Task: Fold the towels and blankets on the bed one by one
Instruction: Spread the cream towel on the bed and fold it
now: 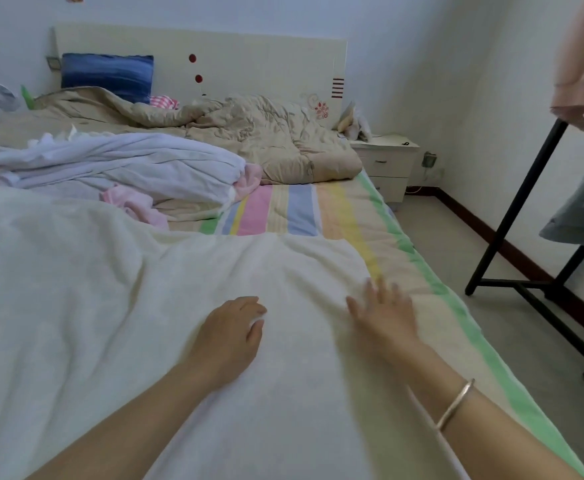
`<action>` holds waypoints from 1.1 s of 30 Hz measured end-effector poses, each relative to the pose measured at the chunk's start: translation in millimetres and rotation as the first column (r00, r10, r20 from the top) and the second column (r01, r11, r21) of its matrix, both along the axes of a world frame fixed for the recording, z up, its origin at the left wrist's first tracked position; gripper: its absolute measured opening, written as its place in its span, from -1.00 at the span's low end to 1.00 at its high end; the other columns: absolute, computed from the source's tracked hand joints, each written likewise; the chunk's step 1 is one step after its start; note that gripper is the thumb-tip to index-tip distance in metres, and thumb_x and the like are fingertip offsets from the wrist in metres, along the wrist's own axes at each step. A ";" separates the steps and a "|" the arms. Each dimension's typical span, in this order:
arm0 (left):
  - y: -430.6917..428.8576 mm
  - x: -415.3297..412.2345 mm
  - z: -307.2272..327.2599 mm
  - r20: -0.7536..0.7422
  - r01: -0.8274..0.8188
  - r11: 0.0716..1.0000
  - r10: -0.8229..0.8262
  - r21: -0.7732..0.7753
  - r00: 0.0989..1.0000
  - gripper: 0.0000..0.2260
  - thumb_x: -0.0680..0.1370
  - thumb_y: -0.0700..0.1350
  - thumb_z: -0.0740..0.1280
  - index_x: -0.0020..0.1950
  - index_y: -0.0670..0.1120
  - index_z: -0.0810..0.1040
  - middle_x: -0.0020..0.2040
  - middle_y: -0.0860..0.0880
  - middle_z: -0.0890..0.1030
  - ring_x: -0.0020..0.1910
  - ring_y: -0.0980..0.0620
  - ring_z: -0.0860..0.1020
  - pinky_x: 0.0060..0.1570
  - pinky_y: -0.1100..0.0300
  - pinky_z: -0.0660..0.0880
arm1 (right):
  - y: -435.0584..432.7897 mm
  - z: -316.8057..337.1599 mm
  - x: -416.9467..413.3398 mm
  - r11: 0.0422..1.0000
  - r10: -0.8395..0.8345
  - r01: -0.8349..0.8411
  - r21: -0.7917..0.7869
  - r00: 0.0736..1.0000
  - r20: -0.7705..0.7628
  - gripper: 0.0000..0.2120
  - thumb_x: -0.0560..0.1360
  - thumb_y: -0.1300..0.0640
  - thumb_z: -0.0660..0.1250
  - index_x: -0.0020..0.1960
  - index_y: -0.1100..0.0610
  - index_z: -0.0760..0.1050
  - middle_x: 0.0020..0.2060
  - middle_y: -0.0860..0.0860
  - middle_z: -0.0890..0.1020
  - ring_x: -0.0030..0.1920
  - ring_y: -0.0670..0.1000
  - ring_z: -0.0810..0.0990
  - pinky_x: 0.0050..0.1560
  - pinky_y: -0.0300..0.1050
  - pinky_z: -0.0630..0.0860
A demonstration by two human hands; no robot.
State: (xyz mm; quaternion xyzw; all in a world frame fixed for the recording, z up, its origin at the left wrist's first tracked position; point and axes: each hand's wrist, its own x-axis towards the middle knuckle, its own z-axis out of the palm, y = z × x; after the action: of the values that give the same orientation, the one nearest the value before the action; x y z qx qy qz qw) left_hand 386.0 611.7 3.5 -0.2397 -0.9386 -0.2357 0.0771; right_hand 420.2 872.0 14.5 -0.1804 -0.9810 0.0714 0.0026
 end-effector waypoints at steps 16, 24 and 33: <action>106.2 -157.9 -8.0 0.075 -0.004 0.968 0.024 -0.249 0.997 -0.51 0.67 0.11 -0.01 0.59 0.01 0.08 0.60 -0.03 0.02 0.57 0.04 0.00 0.52 0.05 -0.05 | 50.8 3.6 -183.8 0.892 -0.306 0.215 -0.398 0.935 -0.178 -0.54 0.61 -0.10 0.10 0.37 0.19 0.28 0.27 0.17 0.49 0.29 0.22 0.42 0.18 0.04 0.39; 119.5 -177.0 -14.1 0.150 0.074 0.956 -0.031 -0.285 0.988 -0.39 0.61 0.29 -0.07 0.60 0.08 -0.08 0.60 0.02 -0.19 0.56 0.10 -0.18 0.53 -0.01 -0.14 | 96.7 10.2 -214.0 0.861 -0.425 0.274 -0.429 0.851 -0.308 -0.81 0.55 0.21 0.15 0.12 0.05 0.43 0.14 0.11 0.54 0.16 0.19 0.49 0.05 -0.05 0.38; 138.5 -192.3 -28.5 0.138 0.136 0.919 -0.090 -0.370 0.986 -0.37 0.58 0.34 -0.12 0.59 0.12 -0.11 0.60 0.06 -0.16 0.56 0.13 -0.21 0.50 -0.13 -0.21 | 74.0 -3.4 -212.4 0.978 -0.128 0.182 0.104 0.911 -0.393 -0.68 0.51 0.23 0.15 0.24 0.07 0.42 0.22 0.08 0.45 0.22 0.14 0.40 0.17 0.02 0.34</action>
State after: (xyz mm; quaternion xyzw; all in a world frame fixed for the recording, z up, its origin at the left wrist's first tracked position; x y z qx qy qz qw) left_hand 193.7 750.2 -25.0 -0.2896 -0.9539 -0.0683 -0.0400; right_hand 207.8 946.0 11.0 -0.2397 -0.9465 0.0368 0.2127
